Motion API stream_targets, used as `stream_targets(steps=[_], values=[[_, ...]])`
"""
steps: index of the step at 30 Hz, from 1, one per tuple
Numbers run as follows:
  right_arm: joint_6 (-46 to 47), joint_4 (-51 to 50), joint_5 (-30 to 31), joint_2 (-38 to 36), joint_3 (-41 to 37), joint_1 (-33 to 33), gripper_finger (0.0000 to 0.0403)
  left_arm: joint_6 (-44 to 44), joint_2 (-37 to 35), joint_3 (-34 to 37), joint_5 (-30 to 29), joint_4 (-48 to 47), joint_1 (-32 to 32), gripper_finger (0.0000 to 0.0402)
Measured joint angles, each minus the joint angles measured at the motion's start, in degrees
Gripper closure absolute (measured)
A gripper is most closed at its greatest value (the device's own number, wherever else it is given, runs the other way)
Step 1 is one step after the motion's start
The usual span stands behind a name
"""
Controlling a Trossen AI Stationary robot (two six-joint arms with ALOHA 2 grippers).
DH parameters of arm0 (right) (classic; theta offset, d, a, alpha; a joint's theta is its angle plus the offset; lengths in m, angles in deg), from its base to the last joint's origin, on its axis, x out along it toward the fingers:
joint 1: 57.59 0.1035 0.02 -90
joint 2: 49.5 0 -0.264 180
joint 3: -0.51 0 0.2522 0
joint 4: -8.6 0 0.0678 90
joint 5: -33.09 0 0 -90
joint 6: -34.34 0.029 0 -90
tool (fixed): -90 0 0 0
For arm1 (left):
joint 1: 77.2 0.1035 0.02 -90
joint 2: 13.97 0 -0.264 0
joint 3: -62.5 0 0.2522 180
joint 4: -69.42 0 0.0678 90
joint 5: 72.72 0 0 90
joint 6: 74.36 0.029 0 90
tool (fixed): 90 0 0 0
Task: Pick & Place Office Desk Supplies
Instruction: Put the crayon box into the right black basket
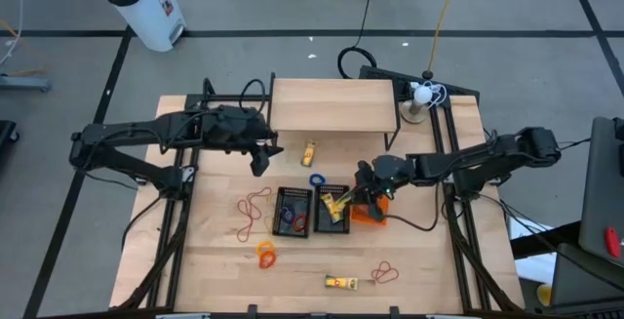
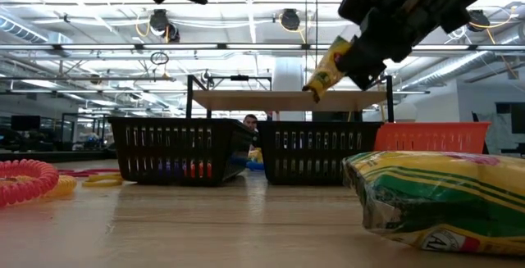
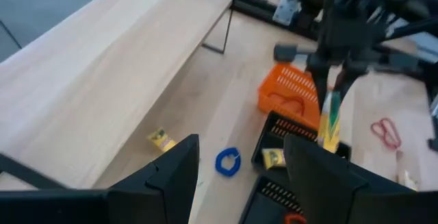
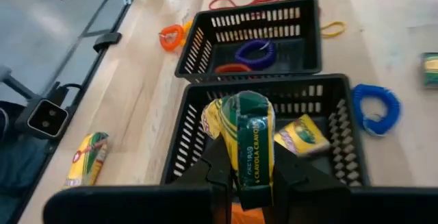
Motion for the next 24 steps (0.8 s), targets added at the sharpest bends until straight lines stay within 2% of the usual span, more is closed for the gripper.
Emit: stream_targets(steps=[19,21,24], values=[[1.55,-0.4,0.05,2.85,-0.04,1.09,0.0375,0.22,-0.14,-0.04,0.0,5.06,-0.01,0.0188],[1.5,-0.06,0.05,2.83,-0.04,1.09,0.0362,-0.44,-0.14,-0.04,0.06,5.96,-0.01,0.0188],[1.47,0.63,0.05,3.67,-0.02,1.09,0.0317,1.97,-0.14,-0.04,0.06,7.31,0.01,0.0188]])
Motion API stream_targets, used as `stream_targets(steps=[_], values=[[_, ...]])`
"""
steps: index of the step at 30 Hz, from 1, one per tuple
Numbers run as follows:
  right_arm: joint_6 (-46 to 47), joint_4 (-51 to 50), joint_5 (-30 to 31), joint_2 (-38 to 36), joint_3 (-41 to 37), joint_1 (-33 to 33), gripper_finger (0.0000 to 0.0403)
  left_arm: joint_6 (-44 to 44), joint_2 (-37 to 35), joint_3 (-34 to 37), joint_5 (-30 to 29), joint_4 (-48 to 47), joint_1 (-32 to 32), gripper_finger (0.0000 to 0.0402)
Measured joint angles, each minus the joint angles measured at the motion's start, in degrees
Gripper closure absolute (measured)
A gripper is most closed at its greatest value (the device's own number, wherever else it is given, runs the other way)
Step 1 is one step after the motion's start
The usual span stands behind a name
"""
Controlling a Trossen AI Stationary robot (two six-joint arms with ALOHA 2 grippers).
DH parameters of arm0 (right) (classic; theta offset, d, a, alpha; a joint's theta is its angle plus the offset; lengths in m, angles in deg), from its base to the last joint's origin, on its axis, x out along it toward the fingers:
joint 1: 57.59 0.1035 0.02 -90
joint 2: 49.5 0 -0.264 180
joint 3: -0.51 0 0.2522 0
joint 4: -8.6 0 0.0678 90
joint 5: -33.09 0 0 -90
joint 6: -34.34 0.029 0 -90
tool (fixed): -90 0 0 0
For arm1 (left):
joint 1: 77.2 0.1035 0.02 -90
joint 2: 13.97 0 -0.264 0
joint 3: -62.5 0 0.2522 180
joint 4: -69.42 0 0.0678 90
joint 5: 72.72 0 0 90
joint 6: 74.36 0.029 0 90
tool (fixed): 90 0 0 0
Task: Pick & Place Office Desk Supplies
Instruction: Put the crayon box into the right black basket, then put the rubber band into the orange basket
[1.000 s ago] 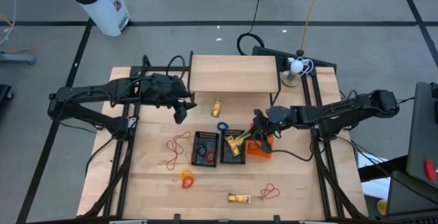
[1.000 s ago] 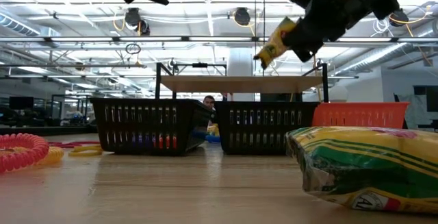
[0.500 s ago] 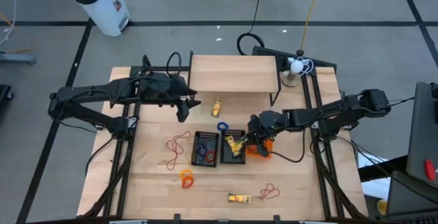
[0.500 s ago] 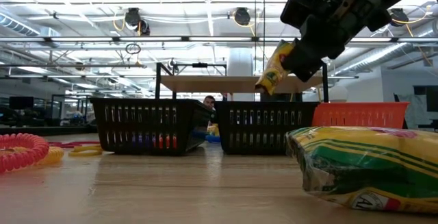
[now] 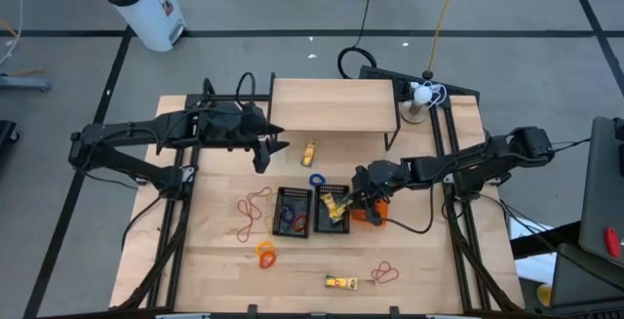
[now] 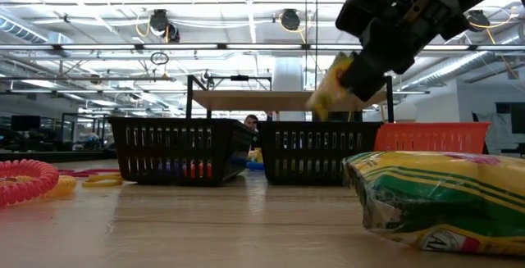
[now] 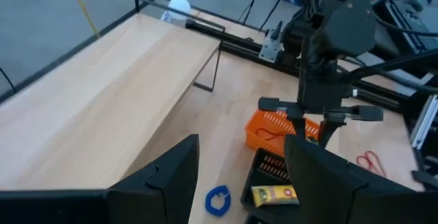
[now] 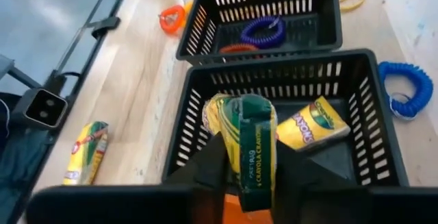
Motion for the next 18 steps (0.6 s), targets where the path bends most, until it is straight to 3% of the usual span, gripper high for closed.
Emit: stream_targets(steps=[5,9,14,18], values=[[-0.51,3.55,-0.04,0.62,0.04,0.0,0.0251,3.67,0.0,0.0,0.01,0.93,0.04,0.0188],[-1.45,5.52,-0.02,0.82,-0.07,0.0,0.0216,0.8,0.0,0.0,0.07,0.9,-0.04,0.0188],[-4.13,7.91,0.27,-2.12,0.0,-0.02,0.0199,1.3,0.0,0.0,2.71,0.73,0.0,0.0188],[-8.55,5.78,5.26,-7.47,0.0,0.0,0.0204,2.04,0.0,0.0,3.26,0.68,-0.07,0.0188]])
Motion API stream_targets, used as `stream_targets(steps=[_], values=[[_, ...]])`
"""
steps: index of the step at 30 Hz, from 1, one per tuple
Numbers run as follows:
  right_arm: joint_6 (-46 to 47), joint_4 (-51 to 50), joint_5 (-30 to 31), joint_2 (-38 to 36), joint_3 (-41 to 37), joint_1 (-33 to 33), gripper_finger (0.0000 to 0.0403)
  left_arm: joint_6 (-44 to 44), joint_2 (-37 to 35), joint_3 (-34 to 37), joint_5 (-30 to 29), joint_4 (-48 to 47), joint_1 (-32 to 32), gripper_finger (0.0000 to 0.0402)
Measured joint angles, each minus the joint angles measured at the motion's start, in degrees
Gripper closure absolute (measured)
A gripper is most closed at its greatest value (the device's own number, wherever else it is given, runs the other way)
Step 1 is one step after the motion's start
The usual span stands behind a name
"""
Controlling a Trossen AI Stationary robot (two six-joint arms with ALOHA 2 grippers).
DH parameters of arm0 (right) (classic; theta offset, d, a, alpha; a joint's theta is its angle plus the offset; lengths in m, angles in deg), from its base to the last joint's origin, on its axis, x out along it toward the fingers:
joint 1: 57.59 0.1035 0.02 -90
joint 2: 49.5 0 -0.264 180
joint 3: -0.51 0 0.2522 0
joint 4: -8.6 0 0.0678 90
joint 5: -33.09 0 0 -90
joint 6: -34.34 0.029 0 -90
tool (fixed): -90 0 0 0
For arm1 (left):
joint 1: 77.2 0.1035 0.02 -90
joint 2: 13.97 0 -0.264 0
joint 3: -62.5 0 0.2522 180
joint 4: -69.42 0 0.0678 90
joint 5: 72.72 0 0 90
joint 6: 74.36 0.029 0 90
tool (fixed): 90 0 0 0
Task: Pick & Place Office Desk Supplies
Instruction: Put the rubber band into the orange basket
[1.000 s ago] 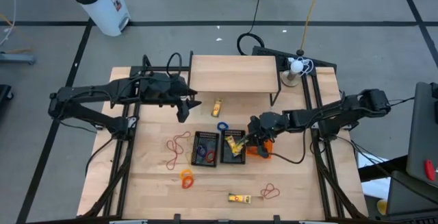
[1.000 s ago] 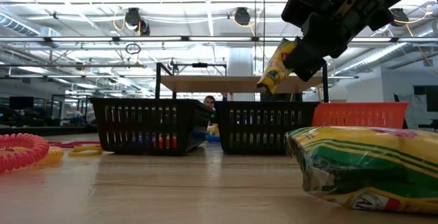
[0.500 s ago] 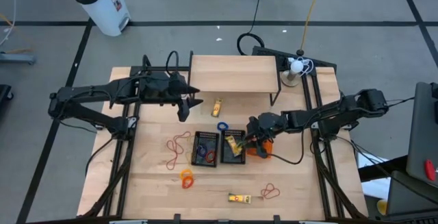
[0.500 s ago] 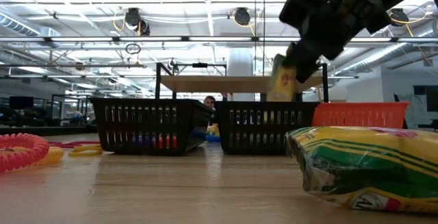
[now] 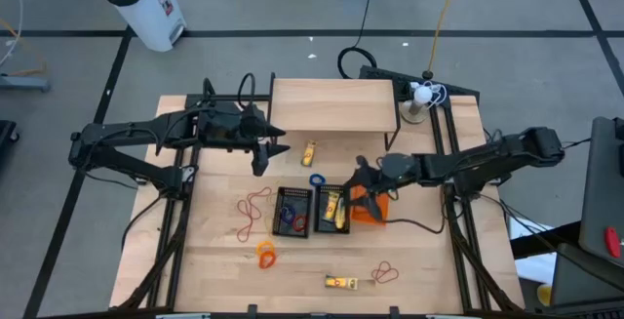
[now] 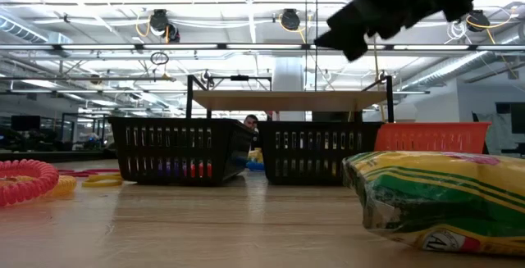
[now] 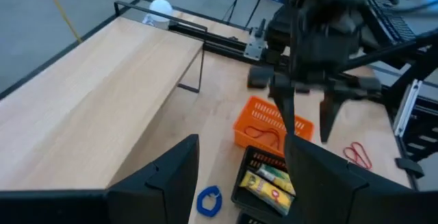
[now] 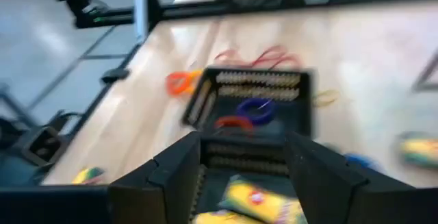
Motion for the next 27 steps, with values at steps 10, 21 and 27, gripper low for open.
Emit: stream_targets(steps=[10,21,27], values=[[-3.7,-20.23,21.48,-16.56,0.0,0.0,0.0224,-2.26,0.61,0.0,-0.19,-13.47,0.07,0.0188],[-5.53,-19.05,24.93,-22.76,-0.02,-0.13,0.0229,-29.34,3.25,0.02,-0.4,-40.04,-2.38,0.0188],[-4.4,-19.23,24.97,-24.23,-0.04,-0.42,0.0229,-45.72,5.97,4.76,3.83,-44.79,-9.89,0.0188]])
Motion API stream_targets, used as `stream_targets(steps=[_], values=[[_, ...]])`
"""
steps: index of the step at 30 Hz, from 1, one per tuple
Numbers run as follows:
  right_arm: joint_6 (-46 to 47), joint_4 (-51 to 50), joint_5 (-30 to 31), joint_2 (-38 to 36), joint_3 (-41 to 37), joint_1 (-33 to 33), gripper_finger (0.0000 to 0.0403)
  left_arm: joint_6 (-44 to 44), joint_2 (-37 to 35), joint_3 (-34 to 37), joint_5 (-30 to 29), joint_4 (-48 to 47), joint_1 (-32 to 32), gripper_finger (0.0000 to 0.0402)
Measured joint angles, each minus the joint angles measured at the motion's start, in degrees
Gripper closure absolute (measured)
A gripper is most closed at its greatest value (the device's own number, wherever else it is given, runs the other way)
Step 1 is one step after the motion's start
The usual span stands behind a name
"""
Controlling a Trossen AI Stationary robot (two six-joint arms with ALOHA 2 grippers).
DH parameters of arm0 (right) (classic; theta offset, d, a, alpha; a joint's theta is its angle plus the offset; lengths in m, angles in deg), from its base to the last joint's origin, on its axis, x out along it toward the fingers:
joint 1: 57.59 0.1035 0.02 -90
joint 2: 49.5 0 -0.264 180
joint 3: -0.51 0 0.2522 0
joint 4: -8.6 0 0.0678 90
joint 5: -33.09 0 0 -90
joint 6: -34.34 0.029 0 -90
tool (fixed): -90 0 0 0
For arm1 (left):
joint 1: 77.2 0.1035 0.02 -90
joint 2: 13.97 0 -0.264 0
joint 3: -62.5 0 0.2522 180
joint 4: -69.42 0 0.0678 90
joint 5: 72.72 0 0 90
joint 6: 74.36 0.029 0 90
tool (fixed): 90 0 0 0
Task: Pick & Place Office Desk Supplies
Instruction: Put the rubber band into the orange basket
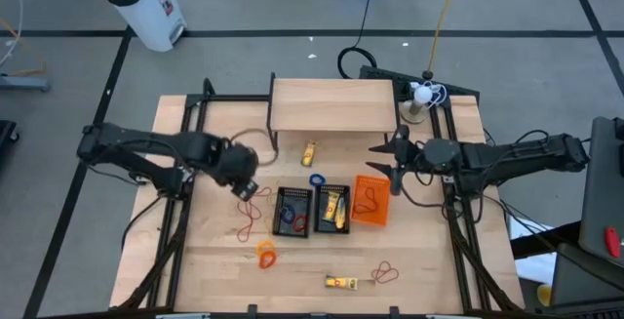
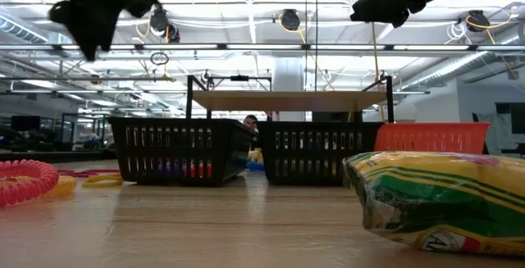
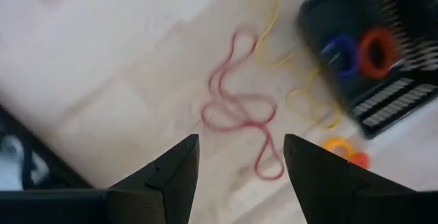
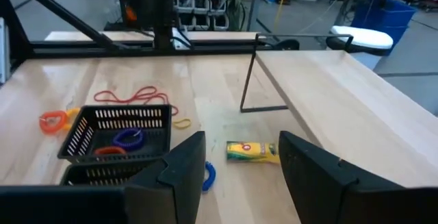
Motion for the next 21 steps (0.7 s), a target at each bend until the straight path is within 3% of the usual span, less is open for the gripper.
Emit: stream_targets(steps=[6,13,21], values=[[3.62,-1.89,-0.22,-0.19,0.0,0.02,0.0231,-11.46,3.18,4.45,-0.29,1.68,-6.27,0.0188],[4.16,-1.15,-0.02,-0.2,0.0,0.02,0.0232,-23.85,6.32,10.41,3.52,12.85,-10.51,0.0188],[2.92,-0.4,2.56,-0.57,0.0,0.02,0.0232,-32.08,9.67,17.2,5.32,25.06,-12.83,0.0188]])
